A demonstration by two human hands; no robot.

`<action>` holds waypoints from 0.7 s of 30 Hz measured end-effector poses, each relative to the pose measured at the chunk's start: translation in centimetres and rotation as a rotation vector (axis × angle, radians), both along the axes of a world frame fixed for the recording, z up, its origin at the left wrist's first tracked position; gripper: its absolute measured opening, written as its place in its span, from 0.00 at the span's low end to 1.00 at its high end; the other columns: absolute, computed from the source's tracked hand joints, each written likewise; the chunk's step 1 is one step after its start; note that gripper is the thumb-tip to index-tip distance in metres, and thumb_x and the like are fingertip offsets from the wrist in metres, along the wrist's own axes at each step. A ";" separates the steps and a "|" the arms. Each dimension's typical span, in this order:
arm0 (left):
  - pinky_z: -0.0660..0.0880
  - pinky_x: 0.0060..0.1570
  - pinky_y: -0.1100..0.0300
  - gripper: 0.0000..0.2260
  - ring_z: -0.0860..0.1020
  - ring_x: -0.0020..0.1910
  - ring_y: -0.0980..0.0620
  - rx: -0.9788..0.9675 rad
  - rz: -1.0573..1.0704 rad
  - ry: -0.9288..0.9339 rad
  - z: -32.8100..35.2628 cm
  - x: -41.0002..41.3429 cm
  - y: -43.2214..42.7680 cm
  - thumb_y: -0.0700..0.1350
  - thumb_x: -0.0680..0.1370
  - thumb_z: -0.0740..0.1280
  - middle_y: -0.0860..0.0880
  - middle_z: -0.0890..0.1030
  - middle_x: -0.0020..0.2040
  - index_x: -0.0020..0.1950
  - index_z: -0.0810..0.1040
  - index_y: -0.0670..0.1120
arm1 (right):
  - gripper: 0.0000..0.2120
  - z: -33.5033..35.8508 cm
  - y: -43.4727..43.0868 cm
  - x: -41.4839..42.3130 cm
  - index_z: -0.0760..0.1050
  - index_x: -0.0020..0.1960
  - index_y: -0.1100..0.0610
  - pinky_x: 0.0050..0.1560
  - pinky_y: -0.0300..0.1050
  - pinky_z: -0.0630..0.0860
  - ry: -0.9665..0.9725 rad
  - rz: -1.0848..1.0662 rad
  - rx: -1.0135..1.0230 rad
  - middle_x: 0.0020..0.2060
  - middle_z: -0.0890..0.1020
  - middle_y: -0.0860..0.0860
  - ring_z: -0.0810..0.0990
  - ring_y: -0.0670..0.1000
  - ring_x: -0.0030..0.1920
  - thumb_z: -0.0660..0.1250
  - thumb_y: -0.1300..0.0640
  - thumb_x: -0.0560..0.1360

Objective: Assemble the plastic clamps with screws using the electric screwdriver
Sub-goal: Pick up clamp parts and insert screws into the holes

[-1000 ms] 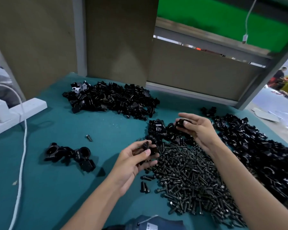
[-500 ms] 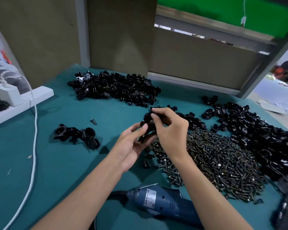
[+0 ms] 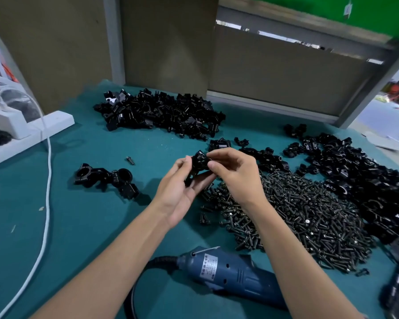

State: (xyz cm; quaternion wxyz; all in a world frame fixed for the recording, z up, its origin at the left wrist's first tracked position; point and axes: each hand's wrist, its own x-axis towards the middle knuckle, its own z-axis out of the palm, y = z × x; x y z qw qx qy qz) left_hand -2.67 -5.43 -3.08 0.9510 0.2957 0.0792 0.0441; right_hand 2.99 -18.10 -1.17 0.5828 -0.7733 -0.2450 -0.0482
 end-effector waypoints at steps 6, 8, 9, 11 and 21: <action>0.82 0.47 0.58 0.11 0.84 0.48 0.48 0.154 0.034 0.000 -0.3 0.2 -0.2 0.42 0.83 0.60 0.41 0.84 0.49 0.56 0.75 0.35 | 0.14 0.3 0.0 0.1 0.81 0.50 0.50 0.53 0.38 0.78 0.002 0.028 0.096 0.46 0.85 0.46 0.83 0.45 0.49 0.71 0.68 0.73; 0.82 0.46 0.59 0.11 0.84 0.47 0.50 0.220 0.045 -0.012 -0.4 0.2 -0.2 0.42 0.82 0.62 0.42 0.83 0.49 0.58 0.76 0.35 | 0.13 0.3 0.0 0.0 0.81 0.51 0.53 0.53 0.38 0.77 0.021 0.079 0.081 0.47 0.85 0.48 0.83 0.46 0.50 0.71 0.68 0.73; 0.82 0.46 0.59 0.11 0.84 0.47 0.50 0.236 0.051 -0.017 -0.5 0.2 -0.1 0.42 0.82 0.63 0.43 0.83 0.49 0.58 0.76 0.36 | 0.12 0.3 0.0 0.0 0.81 0.51 0.54 0.53 0.38 0.77 0.029 0.095 0.074 0.47 0.85 0.49 0.83 0.46 0.50 0.71 0.68 0.73; 0.81 0.44 0.60 0.10 0.84 0.45 0.51 0.236 0.060 -0.026 -0.5 0.2 0.0 0.42 0.81 0.64 0.44 0.83 0.48 0.57 0.77 0.36 | 0.12 0.4 -0.1 -0.1 0.81 0.51 0.54 0.53 0.38 0.78 0.044 0.120 0.078 0.46 0.85 0.48 0.84 0.45 0.49 0.72 0.69 0.72; 0.81 0.45 0.60 0.13 0.83 0.44 0.52 0.242 0.061 -0.062 -0.8 0.4 1.2 0.43 0.70 0.70 0.45 0.84 0.46 0.53 0.81 0.39 | 0.14 0.2 0.0 -0.1 0.81 0.53 0.58 0.54 0.41 0.78 0.032 0.188 0.111 0.48 0.85 0.52 0.84 0.50 0.50 0.76 0.67 0.69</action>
